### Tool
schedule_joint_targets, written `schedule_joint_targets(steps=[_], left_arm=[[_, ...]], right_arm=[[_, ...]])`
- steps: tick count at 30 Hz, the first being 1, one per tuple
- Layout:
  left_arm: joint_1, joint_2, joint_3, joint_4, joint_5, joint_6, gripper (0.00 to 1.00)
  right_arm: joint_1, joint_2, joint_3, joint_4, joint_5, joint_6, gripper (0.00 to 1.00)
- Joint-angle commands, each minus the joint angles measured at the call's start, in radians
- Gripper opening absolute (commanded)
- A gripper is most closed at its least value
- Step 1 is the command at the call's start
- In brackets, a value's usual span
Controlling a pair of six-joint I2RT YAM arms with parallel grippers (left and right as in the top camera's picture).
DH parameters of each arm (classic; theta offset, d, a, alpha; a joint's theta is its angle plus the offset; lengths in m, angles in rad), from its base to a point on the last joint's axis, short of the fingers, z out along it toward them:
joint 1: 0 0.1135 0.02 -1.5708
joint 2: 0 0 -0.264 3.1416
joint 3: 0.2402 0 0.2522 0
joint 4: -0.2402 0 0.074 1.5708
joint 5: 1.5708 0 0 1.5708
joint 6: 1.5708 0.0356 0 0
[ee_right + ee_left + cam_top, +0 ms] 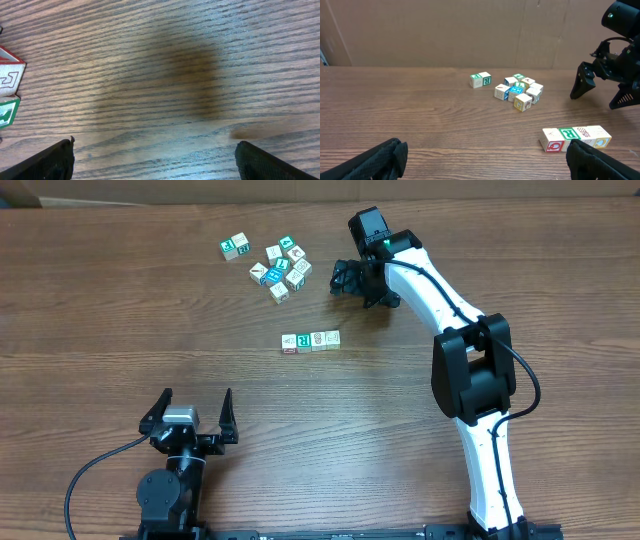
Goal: Form a horizontal line
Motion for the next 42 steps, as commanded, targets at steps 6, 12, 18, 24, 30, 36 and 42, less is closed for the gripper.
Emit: schedule_joint_targets(steps=[6, 12, 18, 24, 30, 36, 42], left_arm=[[-0.007, -0.013, -0.003, -0.001, -0.003, 0.019, 1.00], [-0.007, -0.013, -0.003, -0.001, -0.003, 0.019, 1.00], [-0.007, -0.013, -0.003, -0.001, -0.003, 0.019, 1.00], [-0.007, -0.013, -0.003, -0.001, -0.003, 0.019, 1.00], [-0.007, -0.013, -0.003, -0.001, -0.003, 0.019, 1.00], [-0.007, -0.013, -0.003, -0.001, -0.003, 0.019, 1.00], [-0.007, -0.013, -0.003, -0.001, -0.003, 0.019, 0.99]], right_arm=[[-0.004, 0.007, 0.010, 0.002, 0.010, 0.005, 1.00], [-0.004, 0.007, 0.010, 0.002, 0.010, 0.005, 1.00], [-0.004, 0.007, 0.010, 0.002, 0.010, 0.005, 1.00], [-0.004, 0.007, 0.010, 0.002, 0.010, 0.005, 1.00], [-0.004, 0.004, 0.010, 0.002, 0.010, 0.005, 1.00], [-0.004, -0.045, 0.010, 0.002, 0.010, 0.005, 1.00], [-0.004, -0.164, 0.010, 0.002, 0.010, 0.005, 1.00]])
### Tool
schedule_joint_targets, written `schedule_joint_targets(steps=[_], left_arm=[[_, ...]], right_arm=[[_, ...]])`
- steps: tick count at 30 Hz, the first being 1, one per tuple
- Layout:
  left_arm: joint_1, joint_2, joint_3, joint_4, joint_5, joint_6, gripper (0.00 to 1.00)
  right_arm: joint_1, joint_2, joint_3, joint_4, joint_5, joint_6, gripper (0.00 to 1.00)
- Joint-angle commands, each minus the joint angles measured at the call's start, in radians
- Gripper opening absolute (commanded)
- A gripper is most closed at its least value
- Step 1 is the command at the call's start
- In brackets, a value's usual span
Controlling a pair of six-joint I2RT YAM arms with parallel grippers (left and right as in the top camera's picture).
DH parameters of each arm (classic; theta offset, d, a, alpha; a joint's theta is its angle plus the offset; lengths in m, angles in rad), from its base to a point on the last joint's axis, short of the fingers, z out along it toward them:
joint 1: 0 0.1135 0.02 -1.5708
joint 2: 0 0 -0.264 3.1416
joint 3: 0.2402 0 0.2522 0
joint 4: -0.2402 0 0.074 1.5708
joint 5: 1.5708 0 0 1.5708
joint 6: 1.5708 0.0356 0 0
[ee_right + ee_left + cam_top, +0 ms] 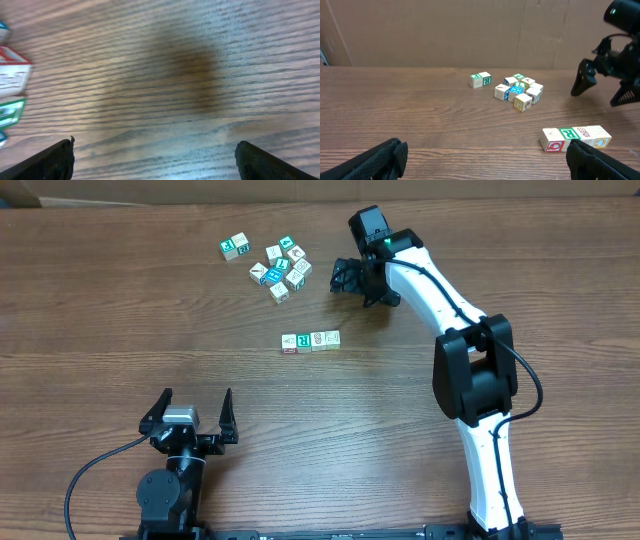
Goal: Form a horizontal line
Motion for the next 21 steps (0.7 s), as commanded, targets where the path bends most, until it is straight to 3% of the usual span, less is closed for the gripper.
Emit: schedule_joint_targets(steps=[1, 15, 21], left_arm=[[-0.007, -0.013, -0.003, -0.001, -0.003, 0.019, 1.00], [-0.007, -0.013, -0.003, -0.001, -0.003, 0.019, 1.00], [-0.007, -0.013, -0.003, -0.001, -0.003, 0.019, 1.00]], right_arm=[[-0.004, -0.166, 0.010, 0.004, 0.009, 0.005, 1.00], [-0.004, -0.589, 0.010, 0.004, 0.009, 0.005, 1.00], [-0.010, -0.710, 0.010, -0.034, 0.148, 0.005, 1.00]])
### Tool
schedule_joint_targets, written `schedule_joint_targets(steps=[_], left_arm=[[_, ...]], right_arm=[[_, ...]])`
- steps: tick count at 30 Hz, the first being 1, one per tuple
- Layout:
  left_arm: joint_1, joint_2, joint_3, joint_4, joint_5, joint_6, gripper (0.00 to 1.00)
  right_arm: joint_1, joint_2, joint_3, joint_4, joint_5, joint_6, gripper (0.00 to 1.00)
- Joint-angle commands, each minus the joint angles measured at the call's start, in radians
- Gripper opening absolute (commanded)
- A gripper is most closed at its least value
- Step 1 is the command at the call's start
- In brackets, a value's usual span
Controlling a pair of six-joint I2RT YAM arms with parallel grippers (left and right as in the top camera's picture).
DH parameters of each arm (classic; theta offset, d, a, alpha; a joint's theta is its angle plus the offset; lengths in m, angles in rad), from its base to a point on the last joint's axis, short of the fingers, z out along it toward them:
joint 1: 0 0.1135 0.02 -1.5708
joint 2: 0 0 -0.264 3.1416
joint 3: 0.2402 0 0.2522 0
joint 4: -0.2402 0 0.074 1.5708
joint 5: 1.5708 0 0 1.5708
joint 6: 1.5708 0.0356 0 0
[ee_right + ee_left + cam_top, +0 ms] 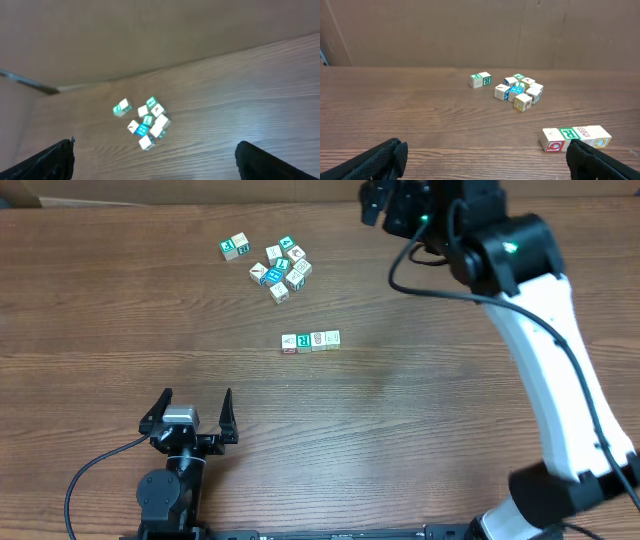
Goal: Form a horizontal line
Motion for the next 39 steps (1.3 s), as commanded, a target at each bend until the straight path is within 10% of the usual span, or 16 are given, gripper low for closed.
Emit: schedule_joint_targets(steps=[1, 16, 25, 39], left_arm=[[-0.007, -0.013, -0.003, -0.001, -0.003, 0.019, 1.00], [-0.007, -0.013, -0.003, -0.001, -0.003, 0.019, 0.99], [-0.007, -0.013, -0.003, -0.001, -0.003, 0.019, 0.99], [-0.007, -0.013, -0.003, -0.001, -0.003, 0.019, 0.99]], right_arm=[[-0.009, -0.074, 0.010, -0.005, 0.085, 0.005, 1.00], [-0.013, -0.097, 0.008, -0.340, 0.093, -0.079, 1.00], [-0.013, -0.207, -0.033, -0.291, 0.097, -0.222, 1.00], [-0.013, -0.440, -0.560, 0.042, 0.077, -0.218, 1.00]])
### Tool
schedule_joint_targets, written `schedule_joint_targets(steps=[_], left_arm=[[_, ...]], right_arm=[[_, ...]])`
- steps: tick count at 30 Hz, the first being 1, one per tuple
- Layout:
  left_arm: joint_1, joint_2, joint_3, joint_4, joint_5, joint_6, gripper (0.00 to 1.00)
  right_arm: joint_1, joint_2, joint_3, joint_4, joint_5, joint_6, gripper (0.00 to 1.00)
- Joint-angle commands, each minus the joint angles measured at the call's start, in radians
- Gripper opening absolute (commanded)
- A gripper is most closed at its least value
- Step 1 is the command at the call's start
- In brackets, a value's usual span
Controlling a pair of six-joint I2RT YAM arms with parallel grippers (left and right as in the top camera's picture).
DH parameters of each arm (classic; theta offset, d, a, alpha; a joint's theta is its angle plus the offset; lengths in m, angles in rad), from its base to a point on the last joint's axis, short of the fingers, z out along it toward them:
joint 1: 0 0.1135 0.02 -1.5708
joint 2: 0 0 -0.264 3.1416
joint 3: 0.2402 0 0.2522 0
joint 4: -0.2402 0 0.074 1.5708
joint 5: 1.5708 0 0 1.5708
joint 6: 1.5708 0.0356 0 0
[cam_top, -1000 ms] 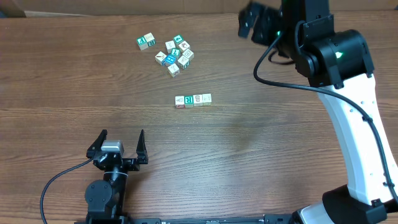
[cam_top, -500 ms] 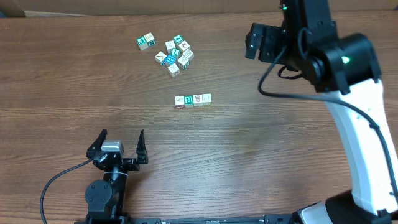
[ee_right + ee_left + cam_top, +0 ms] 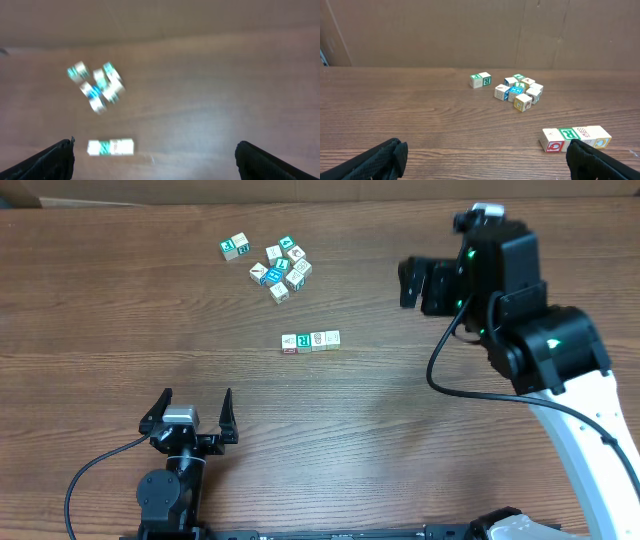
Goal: Form a horizontal line
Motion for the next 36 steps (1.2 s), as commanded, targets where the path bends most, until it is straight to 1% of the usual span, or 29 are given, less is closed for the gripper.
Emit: schedule_joint_targets(steps=[1, 4, 9, 13, 16, 21, 29, 36], left_arm=[[-0.007, -0.012, -0.003, -0.001, -0.003, 0.019, 1.00], [-0.007, -0.012, -0.003, -0.001, -0.003, 0.019, 1.00], [-0.007, -0.012, -0.003, -0.001, -0.003, 0.019, 0.99], [-0.007, -0.012, -0.003, -0.001, -0.003, 0.019, 1.00], [-0.007, -0.012, -0.003, -0.001, -0.003, 0.019, 1.00], [-0.007, -0.012, -0.003, -0.001, -0.003, 0.019, 1.00], [-0.007, -0.012, -0.003, -0.001, -0.003, 0.019, 1.00], [-0.007, -0.012, -0.003, -0.001, -0.003, 0.019, 1.00]], right_arm=[[-0.006, -0.051, -0.050, -0.006, -0.003, -0.007, 1.00], [-0.006, -0.051, -0.054, -0.035, -0.003, -0.007, 1.00], [-0.006, -0.062, -0.061, -0.037, -0.028, -0.008, 1.00], [-0.006, -0.086, -0.111, 0.002, -0.069, -0.008, 1.00], [-0.006, -0.116, -0.198, 0.104, -0.092, -0.008, 1.00], [-0.006, -0.183, -0.389, 0.308, -0.125, -0.008, 1.00], [-0.006, -0.258, -0.653, 0.658, -0.161, -0.007, 1.00], [-0.006, -0.282, -0.740, 0.904, -0.180, -0.024, 1.00]])
